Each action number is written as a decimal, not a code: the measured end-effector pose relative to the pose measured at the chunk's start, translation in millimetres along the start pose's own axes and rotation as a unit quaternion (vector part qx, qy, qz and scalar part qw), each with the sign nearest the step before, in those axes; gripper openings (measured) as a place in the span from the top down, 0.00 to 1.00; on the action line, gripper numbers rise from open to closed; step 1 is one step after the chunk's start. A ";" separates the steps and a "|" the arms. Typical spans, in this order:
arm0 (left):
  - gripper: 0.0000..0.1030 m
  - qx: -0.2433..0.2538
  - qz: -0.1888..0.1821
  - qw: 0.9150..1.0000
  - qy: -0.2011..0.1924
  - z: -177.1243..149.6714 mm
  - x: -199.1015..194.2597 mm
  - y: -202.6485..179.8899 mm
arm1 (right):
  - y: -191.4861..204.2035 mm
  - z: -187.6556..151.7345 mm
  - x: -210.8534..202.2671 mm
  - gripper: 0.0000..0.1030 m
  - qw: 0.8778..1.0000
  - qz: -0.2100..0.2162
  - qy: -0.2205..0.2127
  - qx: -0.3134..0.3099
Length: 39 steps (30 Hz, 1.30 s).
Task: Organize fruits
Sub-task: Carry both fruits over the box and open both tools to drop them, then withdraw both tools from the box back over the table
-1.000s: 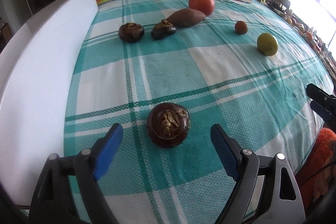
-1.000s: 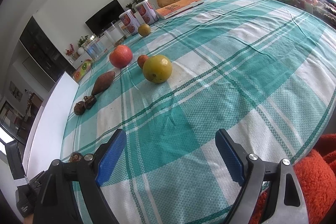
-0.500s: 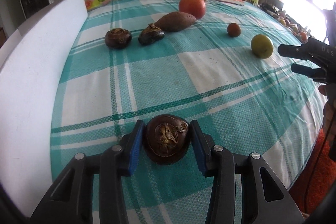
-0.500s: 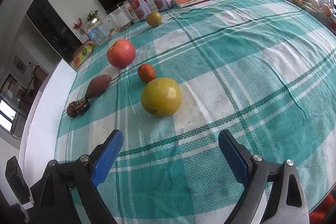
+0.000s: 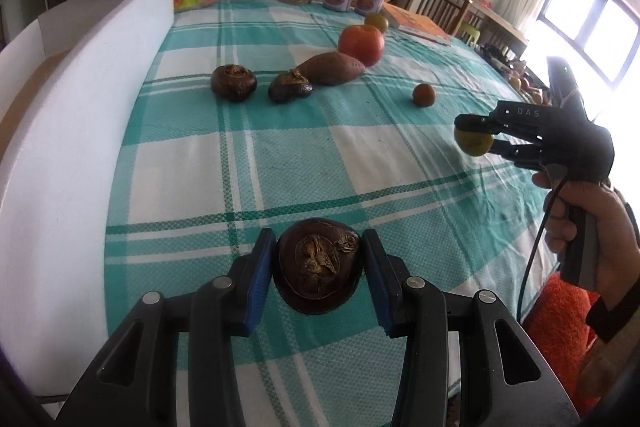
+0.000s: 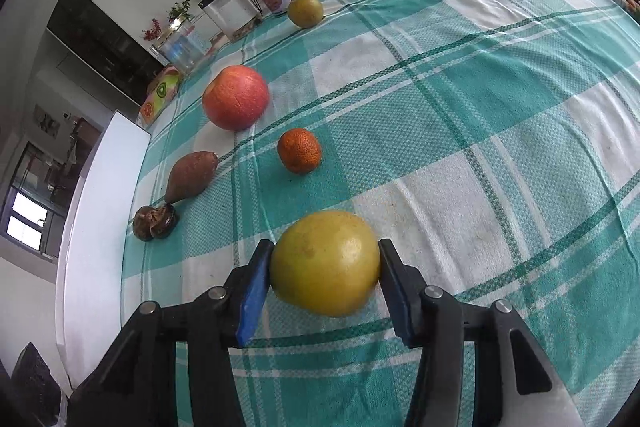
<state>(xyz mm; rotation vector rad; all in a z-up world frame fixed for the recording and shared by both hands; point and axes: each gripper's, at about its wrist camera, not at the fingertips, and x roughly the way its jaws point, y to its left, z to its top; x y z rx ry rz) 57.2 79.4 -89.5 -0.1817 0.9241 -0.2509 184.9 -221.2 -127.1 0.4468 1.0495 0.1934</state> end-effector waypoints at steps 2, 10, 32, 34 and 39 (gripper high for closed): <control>0.56 -0.013 -0.022 0.999 -0.021 10.7 -25.7 4.5 | 26.9 -7.2 -9.5 0.50 0.999 0.038 0.007 -0.017; 0.56 -0.078 0.093 0.985 -0.120 37.5 -115.6 94.1 | 232.7 -54.6 -20.6 0.50 0.957 0.218 0.059 -0.180; 0.18 -0.092 0.144 0.978 -0.121 29.1 -101.0 111.9 | 204.4 -60.3 -21.2 0.25 0.969 0.091 -0.055 -0.224; 0.15 -0.059 0.095 0.988 -0.109 31.1 -86.3 79.3 | 146.1 -60.2 -15.6 0.25 0.975 -0.016 -0.077 -0.207; 0.15 0.011 0.021 0.999 -0.044 27.4 -9.3 4.7 | 19.1 -53.9 -13.0 0.25 0.974 -0.189 -0.087 -0.094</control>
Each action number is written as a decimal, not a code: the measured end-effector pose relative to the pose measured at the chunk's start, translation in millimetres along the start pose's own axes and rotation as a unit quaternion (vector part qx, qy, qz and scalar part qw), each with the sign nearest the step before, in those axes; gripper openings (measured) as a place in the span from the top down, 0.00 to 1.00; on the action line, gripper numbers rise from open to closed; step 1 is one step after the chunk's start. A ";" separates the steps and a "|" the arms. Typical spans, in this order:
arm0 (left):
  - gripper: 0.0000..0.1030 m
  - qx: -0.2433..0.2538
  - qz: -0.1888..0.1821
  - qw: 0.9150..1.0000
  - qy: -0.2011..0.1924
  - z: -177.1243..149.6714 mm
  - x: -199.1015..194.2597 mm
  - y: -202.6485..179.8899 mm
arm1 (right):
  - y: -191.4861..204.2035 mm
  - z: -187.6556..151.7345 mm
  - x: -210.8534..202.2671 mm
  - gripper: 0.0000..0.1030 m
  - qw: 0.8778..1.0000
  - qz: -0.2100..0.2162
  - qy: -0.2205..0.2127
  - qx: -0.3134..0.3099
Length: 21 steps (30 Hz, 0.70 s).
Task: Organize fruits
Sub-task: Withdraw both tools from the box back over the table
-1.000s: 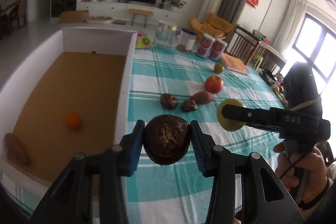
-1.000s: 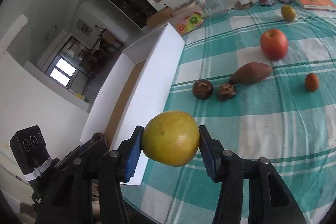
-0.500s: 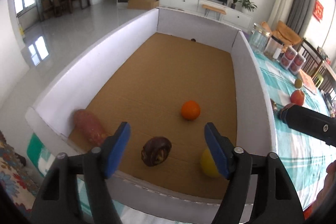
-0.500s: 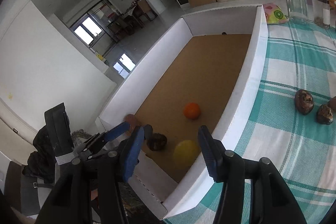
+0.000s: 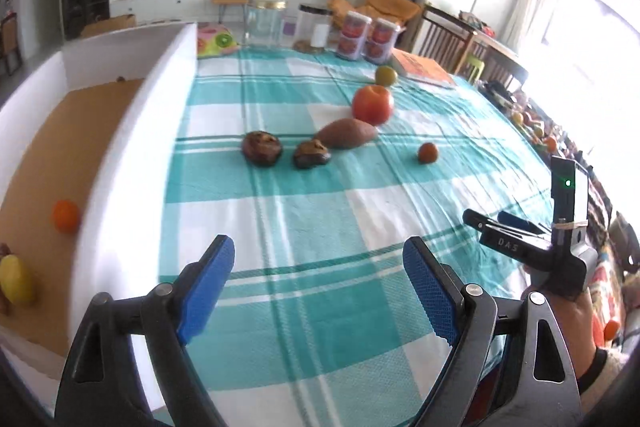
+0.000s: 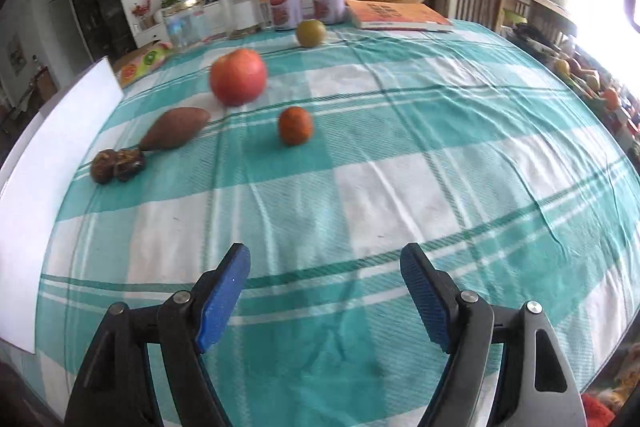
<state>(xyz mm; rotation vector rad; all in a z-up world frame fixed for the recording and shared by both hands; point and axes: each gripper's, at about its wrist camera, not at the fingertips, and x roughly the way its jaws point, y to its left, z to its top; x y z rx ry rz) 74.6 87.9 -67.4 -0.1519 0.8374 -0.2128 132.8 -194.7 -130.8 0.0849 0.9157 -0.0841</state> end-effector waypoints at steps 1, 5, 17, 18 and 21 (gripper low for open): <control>0.15 0.007 0.001 1.000 0.013 -2.1 19.3 -8.6 | -17.8 -0.2 3.5 0.25 1.000 -0.020 0.005 0.022; 0.15 0.038 0.049 0.998 0.031 -1.9 79.2 -36.3 | -52.9 18.9 21.3 0.11 0.995 -0.071 0.023 0.059; 0.04 0.033 0.116 0.992 0.040 19.7 130.7 -40.4 | -74.5 90.2 88.0 0.00 0.990 -0.105 0.011 0.096; 0.04 0.032 0.115 0.992 0.041 19.5 131.1 -39.9 | -74.8 90.0 89.1 0.00 0.990 -0.104 0.011 0.096; 0.04 0.033 0.115 0.992 0.041 19.7 132.1 -40.6 | -73.1 89.6 89.4 0.00 0.990 -0.106 0.011 0.094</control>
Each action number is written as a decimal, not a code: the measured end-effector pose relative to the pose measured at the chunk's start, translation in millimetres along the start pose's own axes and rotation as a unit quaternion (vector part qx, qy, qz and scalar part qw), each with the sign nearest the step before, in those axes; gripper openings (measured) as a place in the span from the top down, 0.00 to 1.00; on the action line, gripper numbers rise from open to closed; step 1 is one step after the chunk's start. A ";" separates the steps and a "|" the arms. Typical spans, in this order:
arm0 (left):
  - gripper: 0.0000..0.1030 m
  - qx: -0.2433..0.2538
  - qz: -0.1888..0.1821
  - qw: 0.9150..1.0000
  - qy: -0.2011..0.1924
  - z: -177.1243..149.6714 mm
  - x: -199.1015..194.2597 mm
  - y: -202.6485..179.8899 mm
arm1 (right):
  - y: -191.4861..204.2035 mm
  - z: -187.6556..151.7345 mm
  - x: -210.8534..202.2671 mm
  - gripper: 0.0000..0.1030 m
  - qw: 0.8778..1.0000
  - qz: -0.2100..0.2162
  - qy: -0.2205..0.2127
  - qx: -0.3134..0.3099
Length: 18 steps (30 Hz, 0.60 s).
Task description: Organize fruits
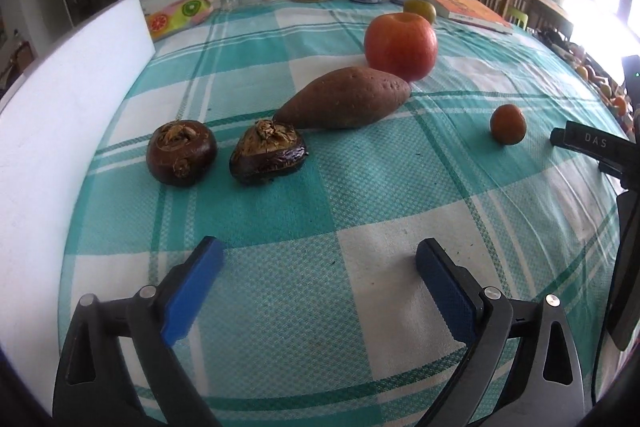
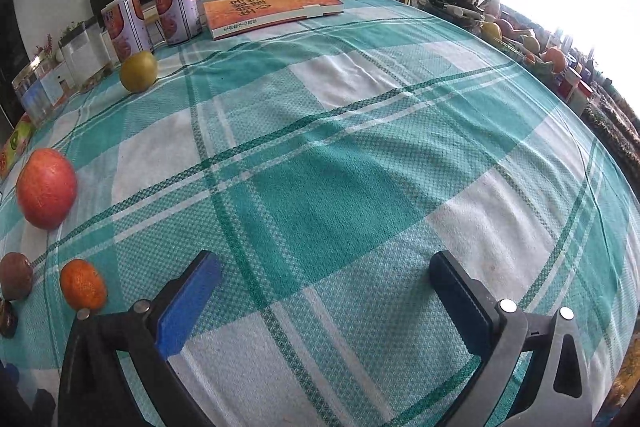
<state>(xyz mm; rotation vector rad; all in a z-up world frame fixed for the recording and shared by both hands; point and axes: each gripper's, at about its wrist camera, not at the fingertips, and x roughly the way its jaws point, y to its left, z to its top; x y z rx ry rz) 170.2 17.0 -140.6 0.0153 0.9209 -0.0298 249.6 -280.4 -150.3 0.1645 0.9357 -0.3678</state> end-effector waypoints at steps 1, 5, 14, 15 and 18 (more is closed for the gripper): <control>0.04 0.000 0.000 1.000 0.000 0.2 0.4 -0.4 | 0.2 -0.1 0.1 0.00 1.000 -0.001 0.000 -0.001; 0.04 0.000 0.000 1.000 0.000 0.3 0.1 0.0 | 1.2 0.0 -0.6 0.00 1.000 -0.001 0.000 -0.001; 0.04 0.000 0.001 1.000 0.000 0.4 0.3 0.1 | 0.4 0.0 0.0 0.00 1.000 -0.001 0.000 -0.001; 0.04 0.000 0.000 1.000 0.000 0.2 -0.1 0.6 | 0.4 0.0 0.0 0.00 1.000 0.000 0.000 -0.001; 0.04 0.000 0.000 1.000 0.000 0.3 0.0 0.5 | -0.4 -0.1 0.5 0.00 1.000 0.000 0.000 -0.001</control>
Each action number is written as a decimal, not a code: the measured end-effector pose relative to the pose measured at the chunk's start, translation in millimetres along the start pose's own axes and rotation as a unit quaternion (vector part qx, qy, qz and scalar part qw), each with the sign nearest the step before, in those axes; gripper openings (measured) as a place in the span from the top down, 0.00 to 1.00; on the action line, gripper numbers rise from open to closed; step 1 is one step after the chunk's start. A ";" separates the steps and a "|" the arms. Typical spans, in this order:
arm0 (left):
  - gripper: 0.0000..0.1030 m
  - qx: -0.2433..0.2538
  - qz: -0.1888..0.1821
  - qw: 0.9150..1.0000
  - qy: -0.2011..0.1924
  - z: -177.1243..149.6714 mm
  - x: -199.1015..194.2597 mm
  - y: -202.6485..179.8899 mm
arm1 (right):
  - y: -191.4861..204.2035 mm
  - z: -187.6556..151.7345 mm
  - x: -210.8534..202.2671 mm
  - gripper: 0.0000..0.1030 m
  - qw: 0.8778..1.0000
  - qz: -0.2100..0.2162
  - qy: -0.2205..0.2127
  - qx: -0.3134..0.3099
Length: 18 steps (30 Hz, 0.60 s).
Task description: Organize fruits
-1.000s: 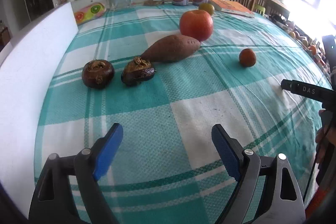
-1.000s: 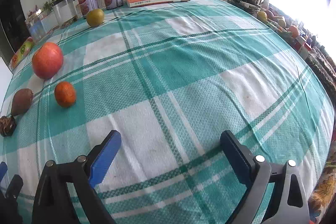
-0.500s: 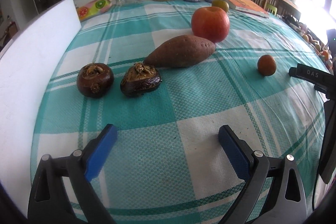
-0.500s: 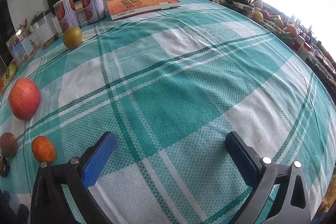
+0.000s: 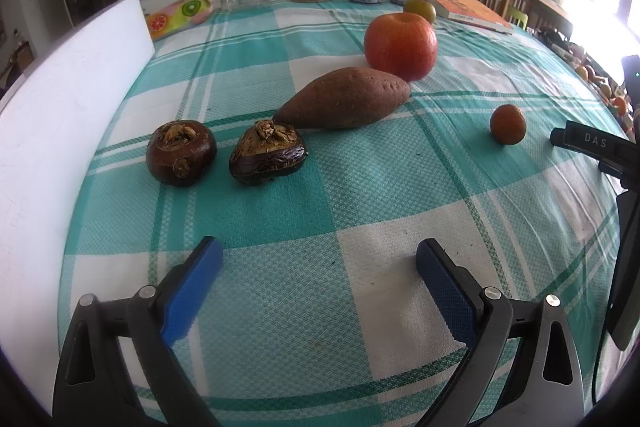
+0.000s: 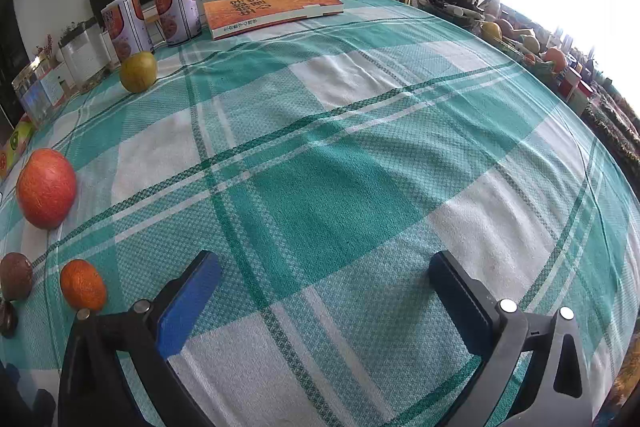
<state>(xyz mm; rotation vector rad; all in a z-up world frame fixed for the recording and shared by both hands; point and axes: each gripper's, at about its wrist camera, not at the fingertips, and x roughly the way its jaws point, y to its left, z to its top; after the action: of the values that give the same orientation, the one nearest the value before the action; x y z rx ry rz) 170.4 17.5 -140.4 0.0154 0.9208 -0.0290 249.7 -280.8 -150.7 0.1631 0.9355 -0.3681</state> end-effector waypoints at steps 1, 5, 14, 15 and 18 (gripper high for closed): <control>0.04 0.000 0.000 1.000 0.000 0.2 0.2 -0.2 | -0.1 0.0 0.1 0.00 1.000 0.000 0.000 0.000; 0.04 0.000 0.000 1.000 0.000 0.2 0.0 -0.1 | -0.3 0.0 0.2 0.00 1.000 0.000 0.000 0.000; 0.04 0.000 0.000 1.000 0.000 0.5 0.5 -0.5 | 0.7 0.2 -0.4 0.00 1.000 0.000 0.000 0.000; 0.04 0.000 0.000 1.000 0.000 0.3 0.1 -0.2 | 0.2 0.1 -0.2 0.00 1.000 0.000 0.000 0.000; 0.04 0.000 0.000 1.000 0.000 0.4 0.2 -0.3 | 0.4 0.1 -0.2 0.00 1.000 0.000 0.000 0.000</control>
<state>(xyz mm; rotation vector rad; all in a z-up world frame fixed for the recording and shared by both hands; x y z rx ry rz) 170.8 17.2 -140.3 0.0154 0.9209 -0.0289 249.8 -280.5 -150.5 0.1631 0.9354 -0.3679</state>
